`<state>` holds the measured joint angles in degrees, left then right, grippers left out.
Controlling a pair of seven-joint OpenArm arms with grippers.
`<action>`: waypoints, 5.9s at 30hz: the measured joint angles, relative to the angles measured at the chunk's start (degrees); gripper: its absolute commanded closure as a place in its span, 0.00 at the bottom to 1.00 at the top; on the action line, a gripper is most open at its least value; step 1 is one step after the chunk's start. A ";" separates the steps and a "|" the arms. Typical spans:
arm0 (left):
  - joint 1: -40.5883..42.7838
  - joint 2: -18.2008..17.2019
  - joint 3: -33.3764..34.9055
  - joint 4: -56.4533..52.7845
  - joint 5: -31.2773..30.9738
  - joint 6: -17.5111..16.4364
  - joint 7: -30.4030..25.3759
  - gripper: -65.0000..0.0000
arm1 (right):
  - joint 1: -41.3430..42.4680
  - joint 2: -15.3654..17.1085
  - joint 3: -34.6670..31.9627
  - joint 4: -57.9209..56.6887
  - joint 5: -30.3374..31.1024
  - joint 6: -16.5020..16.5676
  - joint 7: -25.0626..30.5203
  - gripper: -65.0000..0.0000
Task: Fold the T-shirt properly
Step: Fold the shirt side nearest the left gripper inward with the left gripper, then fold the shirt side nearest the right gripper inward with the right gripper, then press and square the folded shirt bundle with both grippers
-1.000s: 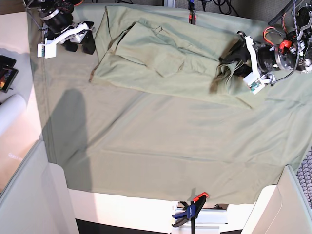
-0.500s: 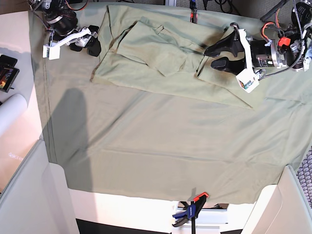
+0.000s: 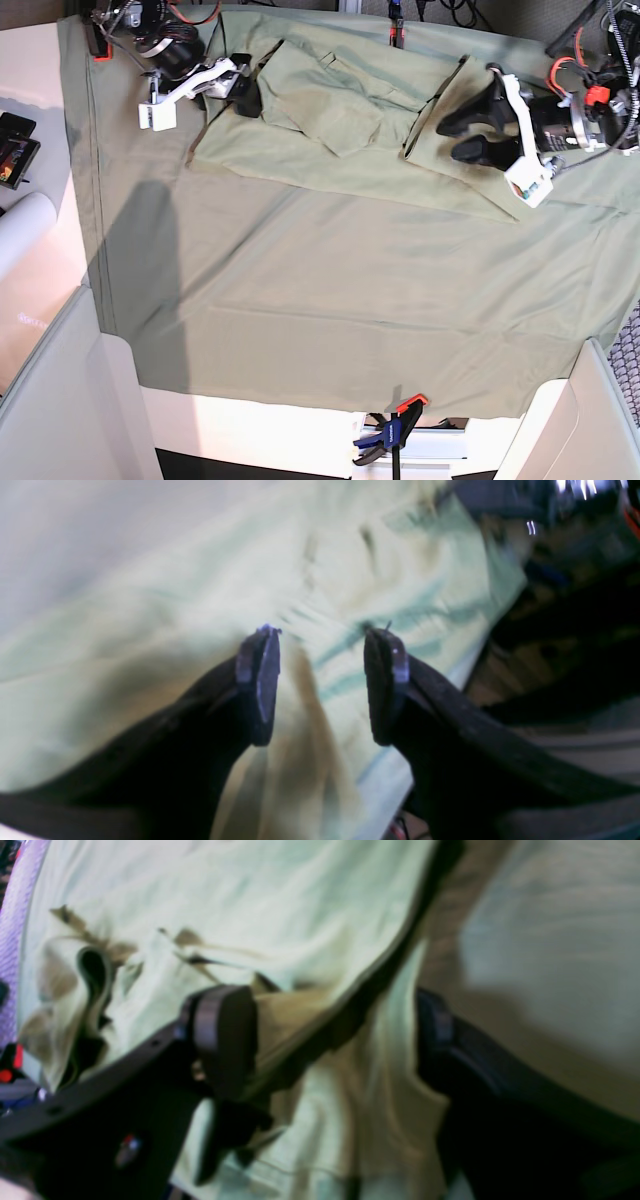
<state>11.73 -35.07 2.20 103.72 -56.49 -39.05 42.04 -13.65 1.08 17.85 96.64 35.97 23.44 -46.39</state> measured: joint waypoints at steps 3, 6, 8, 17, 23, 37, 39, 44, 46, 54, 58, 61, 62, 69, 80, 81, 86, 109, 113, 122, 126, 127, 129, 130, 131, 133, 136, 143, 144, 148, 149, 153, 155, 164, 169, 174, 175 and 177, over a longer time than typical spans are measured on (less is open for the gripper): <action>0.00 -0.17 -3.50 0.00 -0.04 0.00 -0.02 0.52 | 0.00 -0.28 -1.22 0.00 0.04 0.00 -0.11 0.33; 0.00 -0.72 -5.84 0.00 -0.02 0.00 -0.02 0.52 | 0.02 -0.28 -2.32 0.00 0.04 0.15 -0.13 0.33; 0.00 -1.42 -6.29 0.00 0.02 0.00 -0.02 0.52 | 0.02 -0.28 -2.89 0.00 0.04 0.15 -0.13 0.33; 0.00 -1.44 -6.27 0.00 0.02 0.00 -0.02 0.52 | -0.35 -0.31 -3.28 -0.44 -1.44 0.04 1.64 0.98; 0.02 -1.42 -6.58 0.00 0.02 0.00 -0.02 0.52 | 0.20 -0.28 -3.30 -0.44 -4.52 0.11 2.40 1.00; 4.46 -3.52 -15.74 0.04 -0.09 -0.02 0.83 0.52 | 2.93 14.05 9.29 -0.55 -4.50 0.35 1.79 1.00; 5.53 -3.50 -15.72 0.04 0.00 -0.02 0.92 0.52 | 3.43 15.67 9.14 -0.46 -3.32 0.35 1.68 1.00; 7.21 -3.50 -15.72 -1.36 1.84 -0.02 0.59 0.52 | 4.00 14.47 8.33 4.42 -2.95 0.26 -0.37 1.00; 7.89 -3.48 -15.72 -3.54 3.06 -0.15 0.20 0.52 | 4.07 12.68 6.69 7.82 -2.78 0.15 -0.59 1.00; 7.80 -3.32 -15.72 -13.57 3.30 -0.20 -0.50 0.52 | 4.11 0.48 -14.95 13.81 -11.13 0.13 1.03 1.00; 7.82 -3.34 -15.72 -14.93 2.56 -0.20 -0.50 0.52 | 4.13 -5.84 -25.62 12.20 -21.42 0.13 4.44 1.00; 7.78 -3.34 -15.72 -14.91 1.03 -0.20 -0.52 0.52 | 4.11 -8.15 -30.38 10.99 -26.18 0.31 6.43 0.75; 7.80 -3.34 -15.72 -14.91 1.01 -0.20 -0.52 0.52 | 4.13 -8.87 -31.26 10.47 -27.21 0.17 7.39 0.64; 7.80 -3.34 -15.72 -14.93 0.94 -0.20 -0.50 0.52 | 6.36 -9.18 -35.58 5.99 -32.81 0.17 10.40 0.51; 7.80 -3.34 -15.72 -14.93 -0.44 -0.20 -0.48 0.52 | 16.81 -9.20 -36.11 2.29 -37.29 0.26 11.76 0.51; 7.80 -3.34 -15.72 -14.93 -0.44 -0.20 -0.48 0.52 | 18.36 -9.22 -36.11 1.01 -37.20 0.33 12.17 0.51; 7.80 -3.37 -15.72 -14.93 -0.44 -0.20 -0.46 0.52 | 25.92 -9.22 -36.15 -9.09 -37.00 0.42 14.25 0.51; 7.93 -3.82 -15.72 -10.91 -0.28 -0.17 -0.28 0.86 | 35.47 -5.90 -25.97 -6.60 -35.89 0.39 8.76 1.00; 12.00 -4.39 -14.53 -1.07 -0.28 0.00 -0.66 1.00 | 35.15 -2.19 -19.80 -8.15 -34.62 0.37 9.09 1.00; 18.69 -4.31 -0.26 13.33 17.59 -0.61 -6.43 1.00 | 35.76 -0.13 -15.67 -22.77 -29.73 0.15 16.35 1.00; 18.12 -2.54 3.15 11.69 21.57 -0.70 -7.89 1.00 | 36.20 -0.15 -19.65 -26.77 -29.75 0.15 17.66 1.00; 17.51 -1.90 3.15 11.37 21.53 -0.59 -8.24 1.00 | 36.20 -0.15 -21.07 -26.88 -29.77 0.15 17.84 1.00; 17.00 -0.98 3.06 10.97 21.03 -0.61 -8.92 1.00 | 36.24 -0.15 -23.71 -26.91 -29.75 0.15 17.94 1.00; 17.16 -0.55 3.10 10.78 20.94 -0.66 -8.90 1.00 | 36.28 -0.15 -24.72 -26.91 -29.77 0.15 17.90 1.00; 17.18 0.13 3.32 10.45 20.98 -0.61 -8.79 1.00 | 36.33 -0.17 -25.53 -26.91 -29.77 0.15 17.92 1.00; 17.44 1.77 4.11 9.84 21.44 -0.66 -8.59 1.00 | 36.22 -0.81 -26.08 -26.91 -30.42 0.15 17.73 1.00; 16.94 3.74 4.83 8.48 23.30 -0.63 -9.38 1.00 | 36.22 -2.12 -26.08 -27.30 -30.99 0.15 17.86 1.00; 15.52 7.43 4.87 3.23 25.55 -0.72 -11.87 1.00 | 35.93 -3.80 -26.12 -27.67 -31.71 0.20 17.66 1.00; 14.86 7.63 4.94 2.27 25.42 -0.68 -11.96 1.00 | 35.69 -3.78 -26.12 -27.85 -32.20 0.17 17.66 1.00; 12.33 7.63 5.07 -1.42 25.40 -0.63 -12.31 1.00 | 35.10 -3.48 -26.08 -29.38 -33.14 0.17 17.00 1.00; 12.04 7.65 5.35 -2.25 25.33 -0.61 -12.55 1.00 | 35.10 -3.48 -26.08 -29.88 -33.20 0.17 16.52 1.00; 9.35 7.63 7.50 -5.40 24.79 -0.72 -12.98 1.00 | 35.12 -3.48 -26.08 -30.16 -33.09 0.17 15.69 1.00; 8.02 7.61 9.05 -6.78 24.50 -0.76 -13.64 1.00 | 35.15 -3.48 -26.08 -30.16 -32.98 0.17 15.72 1.00; 1.68 7.65 13.00 -13.27 24.85 -3.74 -15.10 1.00 | 35.10 -2.95 -26.10 -30.16 -33.00 0.17 15.47 1.00; -1.62 7.61 13.31 -16.68 24.46 -4.66 -16.00 1.00 | 35.12 -1.64 -26.08 -30.16 -33.00 0.17 14.60 1.00; -4.52 5.66 13.42 -18.01 25.22 -4.44 -16.39 1.00 | 35.10 -0.61 -26.12 -30.16 -31.41 0.17 11.96 1.00; -5.18 5.11 13.44 -18.16 25.57 -4.28 -16.33 1.00 | 35.10 -0.31 -26.12 -30.16 -31.17 0.17 11.63 1.00; -6.51 4.00 13.44 -18.25 26.21 -3.43 -15.93 1.00 | 35.10 0.04 -26.12 -30.16 -30.49 0.17 11.63 1.00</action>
<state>5.21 -31.07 15.64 85.47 -30.28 -42.48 26.11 21.45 1.13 -8.27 66.48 5.48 23.62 -34.76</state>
